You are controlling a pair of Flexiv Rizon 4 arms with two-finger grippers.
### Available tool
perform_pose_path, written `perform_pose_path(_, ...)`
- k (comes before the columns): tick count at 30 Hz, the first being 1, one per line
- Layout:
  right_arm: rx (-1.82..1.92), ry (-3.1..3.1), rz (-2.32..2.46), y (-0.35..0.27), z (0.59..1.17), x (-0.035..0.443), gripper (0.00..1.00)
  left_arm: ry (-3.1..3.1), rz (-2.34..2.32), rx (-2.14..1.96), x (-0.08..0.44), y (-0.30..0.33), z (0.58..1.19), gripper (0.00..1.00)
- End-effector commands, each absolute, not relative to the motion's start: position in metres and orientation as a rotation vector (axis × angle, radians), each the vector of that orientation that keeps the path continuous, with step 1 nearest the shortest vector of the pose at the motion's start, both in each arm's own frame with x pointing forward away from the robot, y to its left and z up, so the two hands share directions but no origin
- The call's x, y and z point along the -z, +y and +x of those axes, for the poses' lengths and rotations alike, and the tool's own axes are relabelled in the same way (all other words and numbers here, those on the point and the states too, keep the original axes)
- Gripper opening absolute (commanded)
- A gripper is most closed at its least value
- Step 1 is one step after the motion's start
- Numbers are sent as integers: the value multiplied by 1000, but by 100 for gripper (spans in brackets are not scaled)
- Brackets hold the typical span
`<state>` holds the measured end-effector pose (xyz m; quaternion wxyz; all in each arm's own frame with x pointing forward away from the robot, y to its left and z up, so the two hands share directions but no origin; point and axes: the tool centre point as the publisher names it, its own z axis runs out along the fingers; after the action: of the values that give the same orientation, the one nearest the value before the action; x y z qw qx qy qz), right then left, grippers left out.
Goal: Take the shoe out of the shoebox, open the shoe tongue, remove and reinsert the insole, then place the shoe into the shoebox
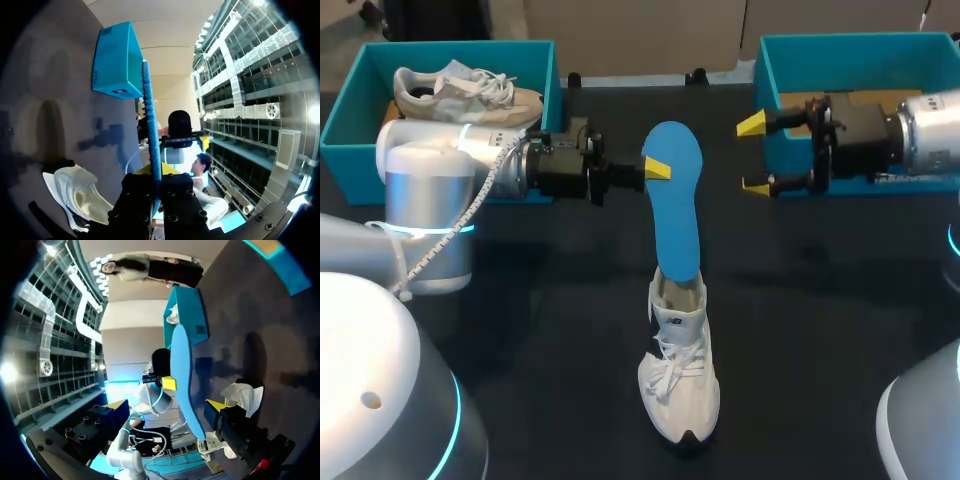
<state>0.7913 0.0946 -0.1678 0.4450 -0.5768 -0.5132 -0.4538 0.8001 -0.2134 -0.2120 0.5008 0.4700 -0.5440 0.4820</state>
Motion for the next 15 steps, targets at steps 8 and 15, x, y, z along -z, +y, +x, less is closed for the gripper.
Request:
perform_pose_path(8, 1130, -1292, -1420, 97, 795, 165, 100, -1429, 1003, -1369, 205, -209, 811, 0)
perform_pose_path(15, 1130, -1292, -1420, 97, 795, 165, 100, -1737, 669, -1602, 191, -205, 817, 0)
